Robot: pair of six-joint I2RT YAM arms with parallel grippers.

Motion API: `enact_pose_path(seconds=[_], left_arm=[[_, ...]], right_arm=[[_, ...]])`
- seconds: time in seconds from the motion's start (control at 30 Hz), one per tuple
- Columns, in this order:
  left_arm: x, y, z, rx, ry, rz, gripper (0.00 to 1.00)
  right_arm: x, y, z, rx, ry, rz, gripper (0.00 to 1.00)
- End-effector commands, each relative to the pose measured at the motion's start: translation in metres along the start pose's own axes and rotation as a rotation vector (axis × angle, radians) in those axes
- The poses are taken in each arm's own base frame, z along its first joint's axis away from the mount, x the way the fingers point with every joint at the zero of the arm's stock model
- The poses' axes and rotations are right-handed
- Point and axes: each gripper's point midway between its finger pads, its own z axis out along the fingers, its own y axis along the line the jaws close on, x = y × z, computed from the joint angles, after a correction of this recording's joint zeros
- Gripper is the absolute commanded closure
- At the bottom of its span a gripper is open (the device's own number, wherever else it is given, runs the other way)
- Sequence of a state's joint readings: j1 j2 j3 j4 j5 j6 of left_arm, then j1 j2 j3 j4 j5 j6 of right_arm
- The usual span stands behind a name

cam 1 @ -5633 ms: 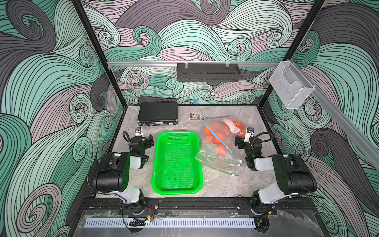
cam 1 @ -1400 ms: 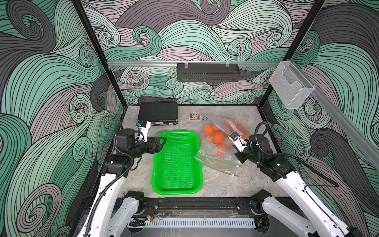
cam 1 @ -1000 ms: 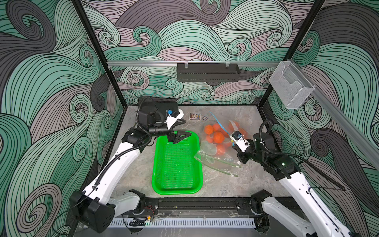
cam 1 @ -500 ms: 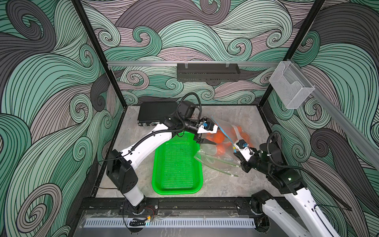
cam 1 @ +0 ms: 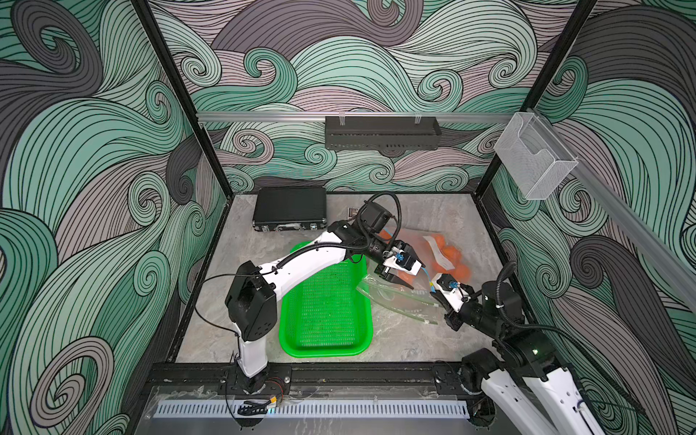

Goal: Open the zip-top bag and take out the orange
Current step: Unzip the zipper on the zipper food storage bag.

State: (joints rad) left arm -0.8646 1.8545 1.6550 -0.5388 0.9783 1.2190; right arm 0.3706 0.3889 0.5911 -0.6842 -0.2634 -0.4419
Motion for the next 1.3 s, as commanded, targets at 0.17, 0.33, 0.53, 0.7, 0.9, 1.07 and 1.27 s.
enact_pose_path(seconds=[0.17,0.33,0.53,0.7,0.9,1.07,1.27], left_arm=[[0.009,-0.004,0.031,0.034,0.015,0.07,0.44],[0.011,0.005,0.037,-0.013,0.015,0.087,0.45],[0.017,0.007,0.043,-0.009,0.038,0.088,0.43],[0.026,-0.002,0.052,0.039,0.075,0.089,0.54],[0.031,-0.005,0.06,0.053,0.099,0.096,0.68],[0.032,-0.005,0.058,0.05,0.115,0.093,0.81],[0.031,-0.009,0.06,0.061,0.117,0.093,0.96]], right_arm=[[-0.003,0.005,0.0,-0.007,-0.064,-0.058,1.0],[-0.001,0.007,0.002,-0.013,-0.076,-0.076,1.0],[0.0,0.01,0.002,-0.023,-0.08,-0.086,1.0],[0.0,0.011,0.004,-0.03,-0.083,-0.087,1.0],[0.001,0.009,0.003,-0.017,-0.083,-0.088,1.0],[0.001,0.008,0.003,-0.011,-0.08,-0.088,1.0],[0.002,0.006,0.002,0.004,-0.075,-0.089,1.0]])
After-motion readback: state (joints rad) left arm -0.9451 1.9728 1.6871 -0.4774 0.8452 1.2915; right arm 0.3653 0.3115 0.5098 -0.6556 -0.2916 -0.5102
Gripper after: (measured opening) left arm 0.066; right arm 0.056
